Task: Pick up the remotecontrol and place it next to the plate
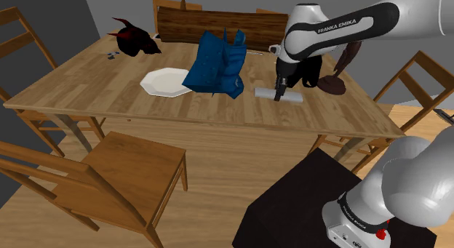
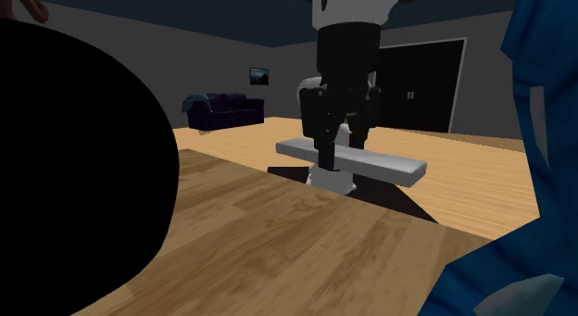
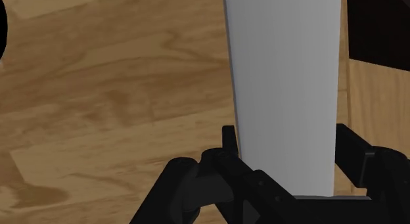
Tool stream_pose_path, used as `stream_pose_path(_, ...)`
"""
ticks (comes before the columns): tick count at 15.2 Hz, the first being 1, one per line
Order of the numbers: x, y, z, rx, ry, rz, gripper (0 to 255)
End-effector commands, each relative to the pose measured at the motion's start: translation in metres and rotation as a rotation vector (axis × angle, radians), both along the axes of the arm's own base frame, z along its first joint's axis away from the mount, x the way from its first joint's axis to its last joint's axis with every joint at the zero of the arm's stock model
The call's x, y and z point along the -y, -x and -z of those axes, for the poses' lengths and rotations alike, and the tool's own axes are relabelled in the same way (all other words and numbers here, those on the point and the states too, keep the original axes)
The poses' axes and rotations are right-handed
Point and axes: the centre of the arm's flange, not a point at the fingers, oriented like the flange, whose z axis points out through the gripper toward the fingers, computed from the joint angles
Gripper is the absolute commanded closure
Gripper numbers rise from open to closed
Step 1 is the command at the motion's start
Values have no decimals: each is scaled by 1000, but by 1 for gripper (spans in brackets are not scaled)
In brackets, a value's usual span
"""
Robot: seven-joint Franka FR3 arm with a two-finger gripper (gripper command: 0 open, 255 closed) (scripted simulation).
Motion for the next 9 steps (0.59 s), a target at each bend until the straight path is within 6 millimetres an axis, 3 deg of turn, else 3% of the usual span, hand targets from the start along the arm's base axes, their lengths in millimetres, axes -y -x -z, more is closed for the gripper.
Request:
stream_pose_path(1, -25, -18, -2, 0, -1, 1, 255)
stream_pose_path(9, -115, -72, -3, 0, -1, 1, 255)
